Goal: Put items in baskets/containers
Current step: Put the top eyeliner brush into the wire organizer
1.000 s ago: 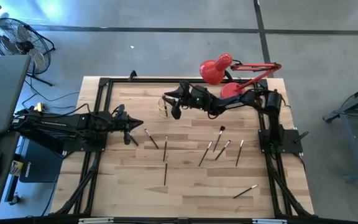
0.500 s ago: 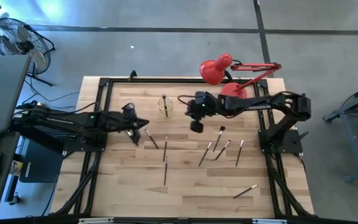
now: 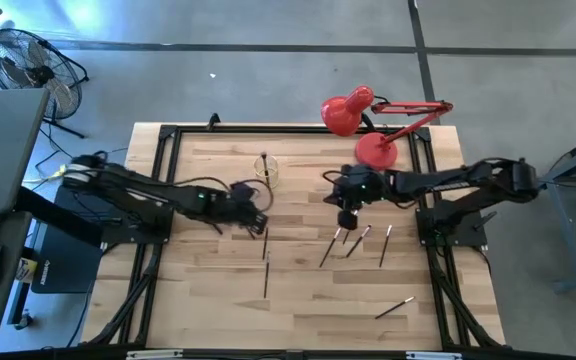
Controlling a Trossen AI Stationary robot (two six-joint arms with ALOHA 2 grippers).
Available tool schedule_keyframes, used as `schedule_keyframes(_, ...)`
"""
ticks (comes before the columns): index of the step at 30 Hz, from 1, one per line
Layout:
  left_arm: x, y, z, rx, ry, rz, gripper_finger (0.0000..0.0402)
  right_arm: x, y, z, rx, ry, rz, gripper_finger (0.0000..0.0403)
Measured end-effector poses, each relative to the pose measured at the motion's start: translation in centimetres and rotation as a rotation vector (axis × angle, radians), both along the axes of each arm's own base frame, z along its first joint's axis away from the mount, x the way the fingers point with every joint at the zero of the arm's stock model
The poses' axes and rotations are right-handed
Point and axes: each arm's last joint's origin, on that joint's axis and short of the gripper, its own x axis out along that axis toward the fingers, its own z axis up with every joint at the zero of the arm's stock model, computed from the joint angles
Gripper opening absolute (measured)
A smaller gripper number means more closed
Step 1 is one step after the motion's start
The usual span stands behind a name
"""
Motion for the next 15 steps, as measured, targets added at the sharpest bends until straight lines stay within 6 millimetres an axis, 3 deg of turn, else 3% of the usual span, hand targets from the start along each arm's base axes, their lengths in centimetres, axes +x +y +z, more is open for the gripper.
schedule_keyframes(8,4.8,-0.8,-1.4,-0.081,0.053,-0.024,0.0,-0.3,0.2,0.5,-0.012,-0.022,0.035,0.0002)
schedule_keyframes(15,6.1,-1.2,-1.7,-0.16,0.06,-0.047,0.0001,-0.3,0.4,0.4,0.025,-0.025,0.087,0.0001)
